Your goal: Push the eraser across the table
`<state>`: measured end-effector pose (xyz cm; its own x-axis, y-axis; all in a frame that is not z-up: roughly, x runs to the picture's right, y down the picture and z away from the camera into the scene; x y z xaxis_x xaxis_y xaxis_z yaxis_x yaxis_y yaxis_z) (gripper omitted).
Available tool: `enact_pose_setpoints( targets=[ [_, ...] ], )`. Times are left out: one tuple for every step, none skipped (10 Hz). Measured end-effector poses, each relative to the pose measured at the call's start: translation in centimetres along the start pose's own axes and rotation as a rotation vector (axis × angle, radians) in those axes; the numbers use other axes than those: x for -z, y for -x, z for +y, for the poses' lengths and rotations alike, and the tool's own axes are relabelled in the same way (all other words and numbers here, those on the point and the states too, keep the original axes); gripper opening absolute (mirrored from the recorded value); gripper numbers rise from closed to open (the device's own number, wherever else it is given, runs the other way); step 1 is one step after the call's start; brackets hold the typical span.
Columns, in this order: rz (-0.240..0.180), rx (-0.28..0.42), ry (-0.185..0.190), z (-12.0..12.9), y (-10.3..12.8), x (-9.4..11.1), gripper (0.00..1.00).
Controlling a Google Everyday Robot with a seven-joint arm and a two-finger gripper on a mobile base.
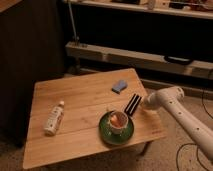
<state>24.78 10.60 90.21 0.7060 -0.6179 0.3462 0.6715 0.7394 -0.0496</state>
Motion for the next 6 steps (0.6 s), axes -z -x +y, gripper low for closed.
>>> enact_pose_setpoints(
  targets=[
    [-0.009,0.004,0.004,0.2,0.3,-0.2,0.04],
    [-0.019,0.011,0.006,0.1,0.7,-0.6,0.04],
    [-0.028,0.023,0.007,-0.2,1.1,-0.9,0.04],
    [-0.035,0.035,0.004,-0.7,1.5,-1.1,0.04],
    [-0.041,0.043,0.002,-1.0,1.8,-1.2,0.04],
    [-0.05,0.06,-0.001,-1.8,2.5,-1.5,0.04]
  ],
)
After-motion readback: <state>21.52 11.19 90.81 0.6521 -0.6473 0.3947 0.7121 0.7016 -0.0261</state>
